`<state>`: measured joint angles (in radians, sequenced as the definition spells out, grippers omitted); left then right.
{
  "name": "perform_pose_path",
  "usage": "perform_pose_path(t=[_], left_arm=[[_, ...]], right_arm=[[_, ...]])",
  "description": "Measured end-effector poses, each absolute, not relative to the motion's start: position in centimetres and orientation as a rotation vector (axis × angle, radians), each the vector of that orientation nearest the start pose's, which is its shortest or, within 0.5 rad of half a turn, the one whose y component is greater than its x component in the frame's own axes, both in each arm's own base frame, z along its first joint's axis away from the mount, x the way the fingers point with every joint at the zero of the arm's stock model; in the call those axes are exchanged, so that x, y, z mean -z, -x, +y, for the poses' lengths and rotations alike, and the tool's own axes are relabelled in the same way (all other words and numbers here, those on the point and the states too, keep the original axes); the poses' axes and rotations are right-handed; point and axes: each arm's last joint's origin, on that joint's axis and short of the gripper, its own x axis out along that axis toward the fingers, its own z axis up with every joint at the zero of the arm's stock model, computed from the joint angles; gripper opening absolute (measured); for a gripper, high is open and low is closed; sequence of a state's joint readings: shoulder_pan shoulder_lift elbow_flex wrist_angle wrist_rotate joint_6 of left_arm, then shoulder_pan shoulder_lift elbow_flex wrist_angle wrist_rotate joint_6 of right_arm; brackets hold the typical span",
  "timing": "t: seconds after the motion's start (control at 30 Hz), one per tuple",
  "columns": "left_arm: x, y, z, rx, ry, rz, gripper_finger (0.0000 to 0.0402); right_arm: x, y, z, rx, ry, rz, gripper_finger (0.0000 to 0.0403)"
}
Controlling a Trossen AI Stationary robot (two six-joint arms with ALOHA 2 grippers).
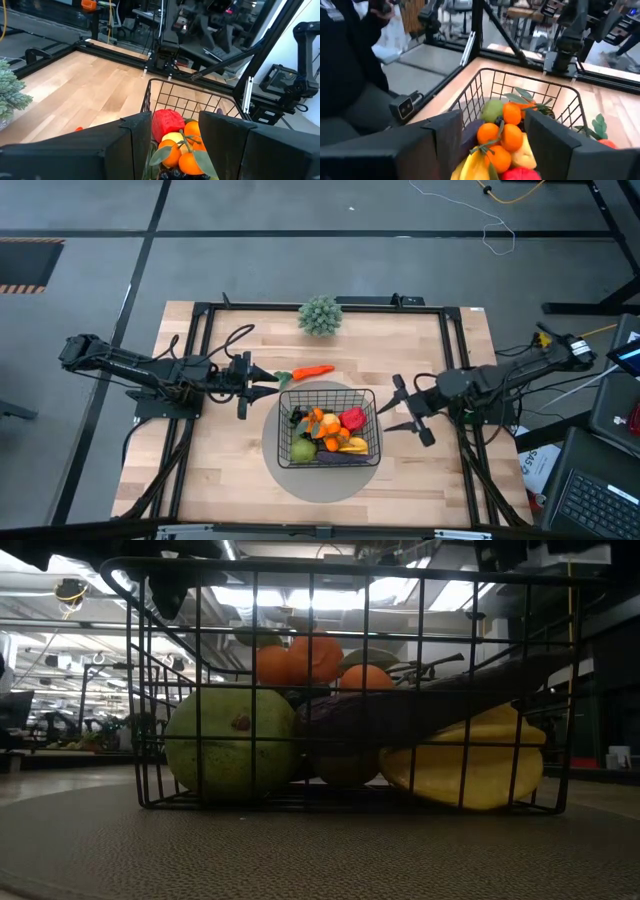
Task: Build produce basket
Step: Put the carrot into the black wire basket
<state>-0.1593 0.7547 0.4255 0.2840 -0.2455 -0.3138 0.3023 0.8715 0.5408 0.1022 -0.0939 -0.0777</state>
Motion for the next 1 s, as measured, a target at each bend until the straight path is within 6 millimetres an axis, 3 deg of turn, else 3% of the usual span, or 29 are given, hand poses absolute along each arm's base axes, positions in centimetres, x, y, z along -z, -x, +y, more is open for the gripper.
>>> perform_pose_path(t=[0.23, 0.53, 1.0], left_arm=[[-25.8, -17.3, -1.8, -0.191, 0.311, 0.013, 0.0151], [-25.8, -17.3, -0.7, -0.356, 0.341, -0.023, 0.0151], [-26.4, -17.4, 1.2, -0.382, 0.391, -0.066, 0.0151]], right_arm=[[-23.6, -17.2, 5.6, -0.372, 0.044, 0.08, 0.0207], [-23.4, -16.2, 5.2, -0.371, 0.085, 0.004, 0.0207], [-23.2, -16.3, 4.7, -0.222, 0.064, 0.034, 0.0207]])
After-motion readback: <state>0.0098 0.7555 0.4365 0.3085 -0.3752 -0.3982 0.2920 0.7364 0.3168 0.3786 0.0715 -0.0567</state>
